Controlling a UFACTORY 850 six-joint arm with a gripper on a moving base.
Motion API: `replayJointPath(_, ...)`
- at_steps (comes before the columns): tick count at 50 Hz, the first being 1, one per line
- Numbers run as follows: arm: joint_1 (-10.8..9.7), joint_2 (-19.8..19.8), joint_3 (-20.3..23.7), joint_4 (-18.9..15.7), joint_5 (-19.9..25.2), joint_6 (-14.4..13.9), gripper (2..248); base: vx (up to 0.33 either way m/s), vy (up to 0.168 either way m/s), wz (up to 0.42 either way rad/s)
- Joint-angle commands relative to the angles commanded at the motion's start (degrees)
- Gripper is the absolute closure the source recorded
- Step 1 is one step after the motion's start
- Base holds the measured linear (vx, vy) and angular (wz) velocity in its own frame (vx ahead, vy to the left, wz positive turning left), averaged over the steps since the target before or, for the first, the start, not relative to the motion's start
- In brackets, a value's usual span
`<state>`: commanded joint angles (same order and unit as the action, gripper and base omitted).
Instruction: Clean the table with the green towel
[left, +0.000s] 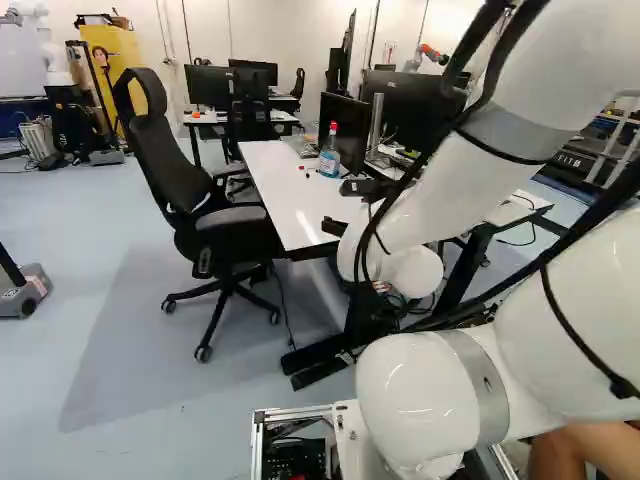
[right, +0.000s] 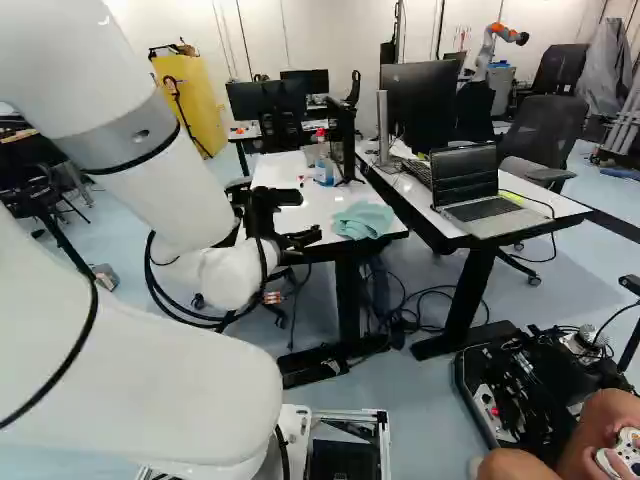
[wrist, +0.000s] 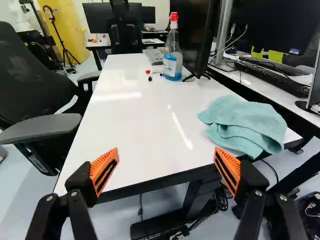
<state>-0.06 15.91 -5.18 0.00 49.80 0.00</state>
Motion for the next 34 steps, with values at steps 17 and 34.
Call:
replayJointPath(17, 0.1, 0.1, 0.2, 0.0, 0.2, 0.0, 3, 0.0, 0.0, 0.0)
replayJointPath(34, 0.1, 0.1, 0.2, 0.0, 0.2, 0.0, 3, 0.0, 0.0, 0.0)
